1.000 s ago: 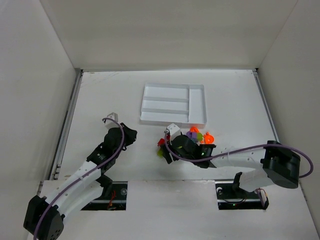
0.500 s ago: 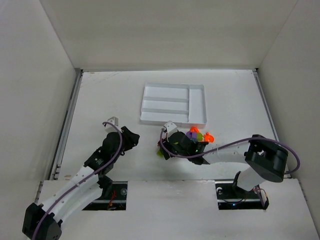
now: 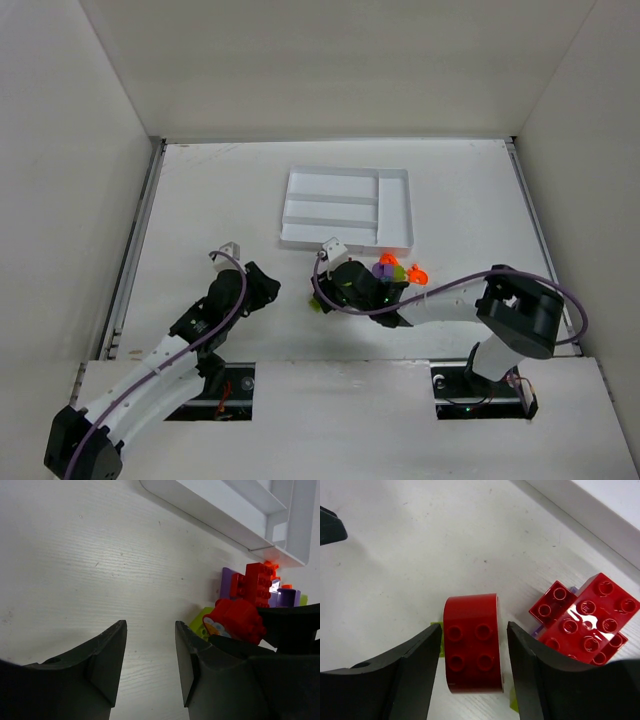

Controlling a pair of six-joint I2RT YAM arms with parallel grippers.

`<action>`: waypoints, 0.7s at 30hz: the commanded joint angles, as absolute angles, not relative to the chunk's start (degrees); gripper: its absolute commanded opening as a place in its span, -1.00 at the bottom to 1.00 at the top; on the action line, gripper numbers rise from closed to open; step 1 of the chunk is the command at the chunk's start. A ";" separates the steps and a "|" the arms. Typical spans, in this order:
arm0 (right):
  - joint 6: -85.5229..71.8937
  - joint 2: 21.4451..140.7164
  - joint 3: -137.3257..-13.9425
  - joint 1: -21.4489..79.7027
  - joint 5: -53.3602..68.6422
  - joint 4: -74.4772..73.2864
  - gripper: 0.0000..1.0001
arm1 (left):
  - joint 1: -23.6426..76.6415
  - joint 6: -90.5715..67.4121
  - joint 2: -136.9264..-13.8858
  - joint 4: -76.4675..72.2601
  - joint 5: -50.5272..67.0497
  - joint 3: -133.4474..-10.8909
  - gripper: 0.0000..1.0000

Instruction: Sort the legos into containers by color

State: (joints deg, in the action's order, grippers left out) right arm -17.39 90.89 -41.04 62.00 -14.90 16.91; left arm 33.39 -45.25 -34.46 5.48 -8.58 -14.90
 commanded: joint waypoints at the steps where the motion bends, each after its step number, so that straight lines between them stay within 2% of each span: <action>1: -17.22 92.37 -43.77 62.71 -15.12 17.32 0.23 | 33.27 -47.72 -34.01 5.36 -7.91 -14.15 -0.18; 4: -17.58 92.29 -43.68 62.80 -15.20 17.75 0.02 | 33.18 -47.81 -34.37 5.01 -7.12 -13.98 -0.18; 8: -18.63 89.92 -43.24 62.80 -16.61 18.19 -0.41 | 33.53 -48.69 -34.89 3.60 -6.42 -13.44 -0.17; 10: -19.86 87.46 -42.98 62.80 -17.31 19.16 -0.53 | 33.97 -48.52 -35.16 3.34 -5.72 -14.06 -0.17; 17: -24.70 77.44 -42.98 61.83 -17.84 18.20 -0.57 | 36.25 -50.36 -33.23 0.80 -4.04 -18.01 -0.14; 21: -24.79 74.36 -41.58 61.83 -23.10 17.22 -0.56 | 38.36 -52.56 -33.22 -1.75 -3.96 -20.74 -0.11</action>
